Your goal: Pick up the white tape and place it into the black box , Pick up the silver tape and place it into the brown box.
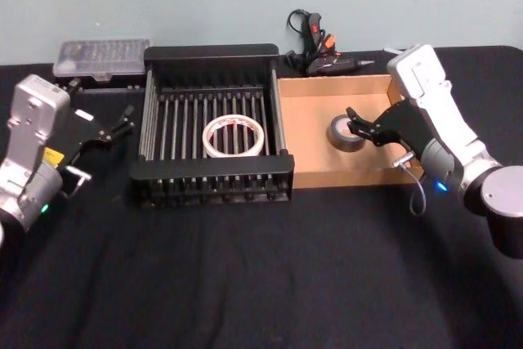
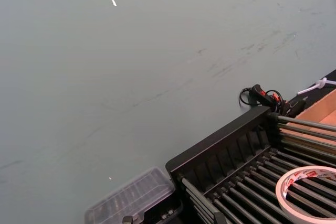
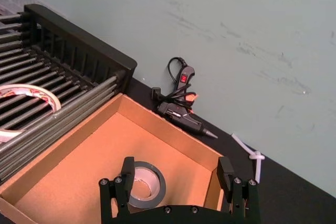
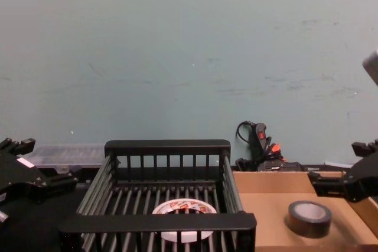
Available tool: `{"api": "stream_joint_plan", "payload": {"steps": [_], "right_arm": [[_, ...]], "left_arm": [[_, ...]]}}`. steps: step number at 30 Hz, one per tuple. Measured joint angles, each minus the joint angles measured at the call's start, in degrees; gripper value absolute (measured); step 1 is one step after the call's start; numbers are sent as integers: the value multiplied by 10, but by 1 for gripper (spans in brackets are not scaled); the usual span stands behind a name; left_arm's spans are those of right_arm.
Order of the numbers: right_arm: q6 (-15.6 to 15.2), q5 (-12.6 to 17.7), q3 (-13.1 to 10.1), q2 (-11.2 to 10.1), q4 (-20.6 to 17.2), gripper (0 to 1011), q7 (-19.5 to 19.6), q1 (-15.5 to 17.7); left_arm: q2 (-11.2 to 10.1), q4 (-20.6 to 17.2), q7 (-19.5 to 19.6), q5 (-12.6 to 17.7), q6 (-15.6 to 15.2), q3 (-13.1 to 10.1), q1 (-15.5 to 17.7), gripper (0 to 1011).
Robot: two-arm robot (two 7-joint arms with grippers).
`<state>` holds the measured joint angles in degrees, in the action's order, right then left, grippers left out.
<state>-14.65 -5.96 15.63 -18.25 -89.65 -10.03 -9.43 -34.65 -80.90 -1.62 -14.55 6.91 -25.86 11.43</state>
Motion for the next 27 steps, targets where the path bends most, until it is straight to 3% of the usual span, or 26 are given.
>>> {"api": "stream_joint_plan", "payload": {"steps": [27], "right_arm": [[0, 0, 1, 1, 0, 1000, -1, -1]], "left_arm": [[0, 0, 0, 0, 0, 0, 0, 1000]]}}
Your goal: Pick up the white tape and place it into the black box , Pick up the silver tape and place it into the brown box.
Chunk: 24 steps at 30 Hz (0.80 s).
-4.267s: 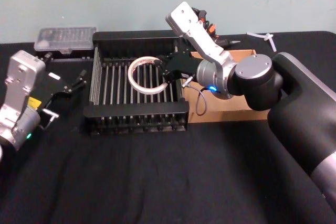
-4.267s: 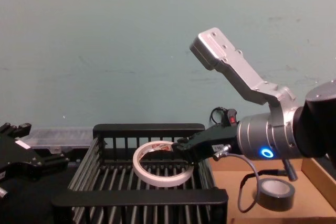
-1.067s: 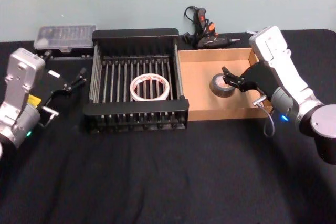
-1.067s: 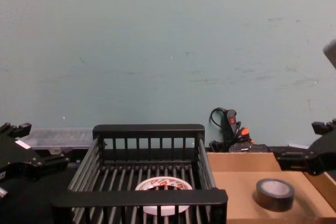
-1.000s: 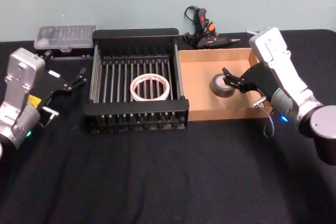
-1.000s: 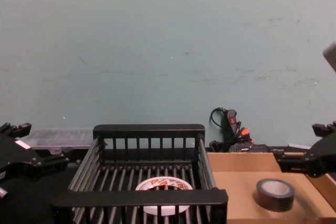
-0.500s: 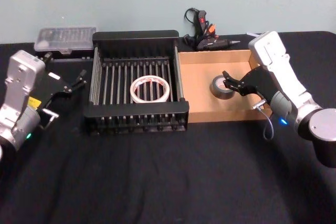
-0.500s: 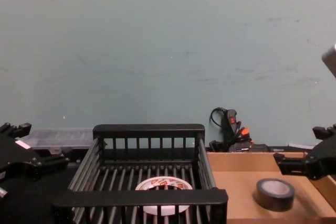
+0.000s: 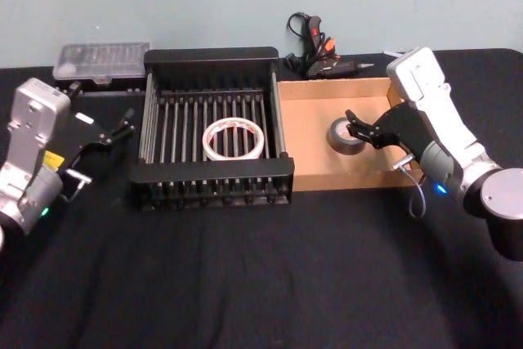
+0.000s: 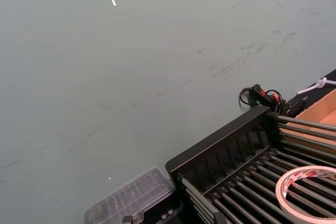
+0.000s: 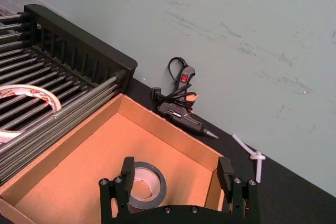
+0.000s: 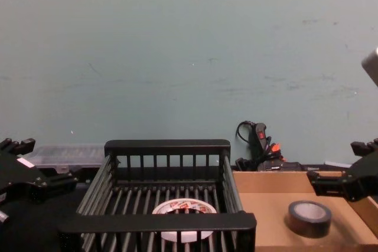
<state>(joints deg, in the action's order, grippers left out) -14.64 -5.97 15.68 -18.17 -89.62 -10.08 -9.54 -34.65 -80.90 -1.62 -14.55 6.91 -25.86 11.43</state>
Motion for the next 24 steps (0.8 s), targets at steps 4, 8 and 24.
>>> {"api": "stream_joint_plan", "payload": {"steps": [4, 8, 24], "right_arm": [[0, 0, 0, 0, 0, 1000, 0, 0], [0, 1, 0, 0, 0, 1000, 0, 0], [-1, 1, 0, 0, -1, 1000, 0, 0]], "left_arm": [[0, 0, 0, 0, 0, 0, 0, 1001], [0, 0, 0, 0, 0, 0, 0, 1002], [0, 0, 0, 0, 0, 0, 0, 1002]]}}
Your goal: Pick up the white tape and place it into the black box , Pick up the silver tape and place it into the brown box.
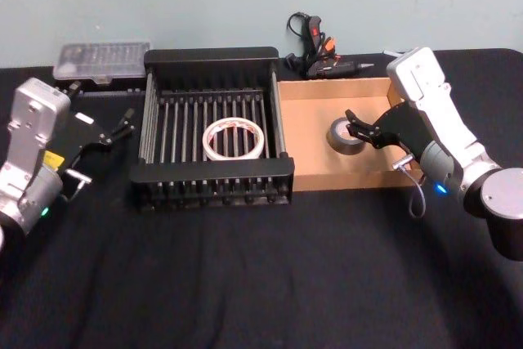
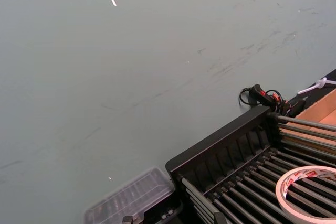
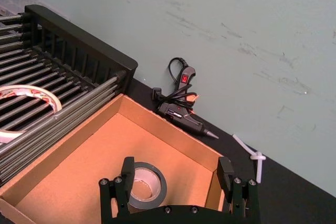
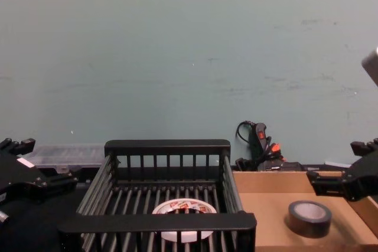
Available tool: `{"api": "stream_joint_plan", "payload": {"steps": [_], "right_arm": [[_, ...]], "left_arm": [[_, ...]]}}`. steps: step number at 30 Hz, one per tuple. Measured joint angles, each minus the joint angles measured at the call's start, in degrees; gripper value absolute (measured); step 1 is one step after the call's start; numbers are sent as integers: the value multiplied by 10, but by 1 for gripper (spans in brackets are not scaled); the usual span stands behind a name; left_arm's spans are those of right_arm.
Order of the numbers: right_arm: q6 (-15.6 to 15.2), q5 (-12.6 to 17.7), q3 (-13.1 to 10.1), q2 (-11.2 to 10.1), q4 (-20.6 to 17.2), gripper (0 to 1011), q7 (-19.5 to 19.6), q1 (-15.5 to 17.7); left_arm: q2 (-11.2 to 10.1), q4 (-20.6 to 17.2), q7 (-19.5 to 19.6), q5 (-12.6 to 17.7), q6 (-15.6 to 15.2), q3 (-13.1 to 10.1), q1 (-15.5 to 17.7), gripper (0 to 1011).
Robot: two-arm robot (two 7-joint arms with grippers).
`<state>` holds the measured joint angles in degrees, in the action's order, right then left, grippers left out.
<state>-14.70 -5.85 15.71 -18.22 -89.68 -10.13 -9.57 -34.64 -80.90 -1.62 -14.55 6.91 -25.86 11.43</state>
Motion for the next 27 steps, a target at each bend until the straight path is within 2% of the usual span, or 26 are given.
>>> {"api": "stream_joint_plan", "payload": {"steps": [27], "right_arm": [[0, 0, 0, 0, 0, 1000, 0, 0]], "left_arm": [[0, 0, 0, 0, 0, 0, 0, 1002]]}}
